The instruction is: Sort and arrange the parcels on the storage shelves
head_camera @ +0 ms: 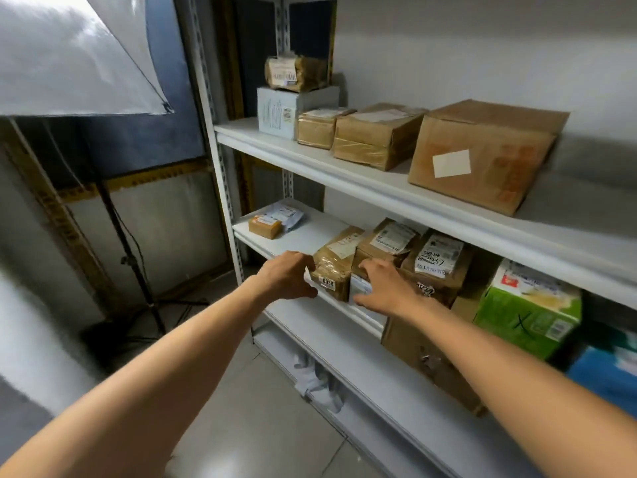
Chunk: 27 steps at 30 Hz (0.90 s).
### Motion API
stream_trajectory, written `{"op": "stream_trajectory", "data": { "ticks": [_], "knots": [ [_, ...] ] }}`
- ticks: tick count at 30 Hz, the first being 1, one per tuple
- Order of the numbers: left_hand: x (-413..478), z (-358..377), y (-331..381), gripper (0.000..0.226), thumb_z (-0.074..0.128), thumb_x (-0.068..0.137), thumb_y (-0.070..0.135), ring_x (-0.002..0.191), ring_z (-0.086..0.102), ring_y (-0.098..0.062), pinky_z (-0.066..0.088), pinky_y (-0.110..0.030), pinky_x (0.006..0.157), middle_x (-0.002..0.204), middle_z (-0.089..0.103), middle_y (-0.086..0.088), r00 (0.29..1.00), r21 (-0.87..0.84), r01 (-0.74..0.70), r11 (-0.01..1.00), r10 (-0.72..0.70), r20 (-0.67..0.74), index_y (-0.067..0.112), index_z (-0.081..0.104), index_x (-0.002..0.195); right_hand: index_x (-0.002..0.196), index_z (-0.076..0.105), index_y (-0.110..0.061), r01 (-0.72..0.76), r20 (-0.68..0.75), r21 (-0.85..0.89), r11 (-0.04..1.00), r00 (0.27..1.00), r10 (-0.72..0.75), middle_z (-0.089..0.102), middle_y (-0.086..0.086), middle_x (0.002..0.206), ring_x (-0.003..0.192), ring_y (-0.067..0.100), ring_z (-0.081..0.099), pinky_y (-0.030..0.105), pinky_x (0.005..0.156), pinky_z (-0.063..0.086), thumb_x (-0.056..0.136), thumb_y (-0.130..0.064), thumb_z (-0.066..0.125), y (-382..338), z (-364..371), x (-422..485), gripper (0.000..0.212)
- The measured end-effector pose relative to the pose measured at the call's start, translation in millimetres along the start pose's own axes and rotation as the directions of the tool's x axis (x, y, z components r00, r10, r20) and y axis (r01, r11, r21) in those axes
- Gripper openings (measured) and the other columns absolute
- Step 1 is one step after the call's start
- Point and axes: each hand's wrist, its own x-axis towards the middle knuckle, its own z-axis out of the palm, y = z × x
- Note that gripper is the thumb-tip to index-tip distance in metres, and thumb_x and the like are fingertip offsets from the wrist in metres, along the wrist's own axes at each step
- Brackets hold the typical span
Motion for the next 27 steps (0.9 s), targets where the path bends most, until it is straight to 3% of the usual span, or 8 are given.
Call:
{"op": "stream_trajectory", "data": {
  "ticks": [9,14,20,27],
  "knots": [
    [109,18,-46,0.055,0.074,0.079,0.041,0.100,0.058,-0.019,0.048,-0.028,0.072,0.120,0.060,-0.004,0.979,0.035,-0.174,0.984,0.169,0.118,0.023,0.055,0.127,0.133,0.045,-0.006,-0.196,0.008,0.104,0.975,0.981,0.196,0.047,0.012,0.134,0.127,0.025,0.041,0.032,0.103,0.035,0.083,-0.024,0.071,2,32,63,0.059],
    [159,28,-95,0.055,0.075,0.079,0.039,0.105,0.058,-0.020,0.043,-0.026,0.073,0.122,0.061,-0.003,0.955,0.020,-0.211,0.977,0.202,0.215,0.022,0.056,0.127,0.147,0.031,-0.014,-0.317,0.052,0.133,0.939,0.948,0.313,0.043,0.010,0.143,0.133,0.026,0.038,0.030,0.103,0.034,0.085,-0.030,0.069,-12,65,87,0.074],
    [191,58,-132,0.058,0.078,0.075,0.036,0.107,0.060,-0.024,0.051,-0.036,0.089,0.123,0.062,-0.007,0.930,-0.088,-0.204,0.975,0.221,0.292,0.019,0.057,0.127,0.136,0.040,-0.008,-0.491,0.100,0.117,0.863,0.871,0.481,0.042,0.011,0.143,0.131,0.027,0.041,0.038,0.104,0.039,0.089,-0.033,0.063,-25,105,107,0.058],
    [203,104,-150,0.072,0.077,0.074,0.037,0.113,0.055,-0.028,0.049,-0.041,0.093,0.128,0.056,-0.012,0.922,-0.115,-0.191,0.975,0.219,0.319,0.013,0.048,0.135,0.150,0.019,-0.006,-0.572,0.065,0.223,0.789,0.816,0.574,0.033,0.013,0.151,0.136,0.029,0.036,0.038,0.106,0.038,0.091,-0.029,0.062,-15,144,137,0.077]
  ]
}}
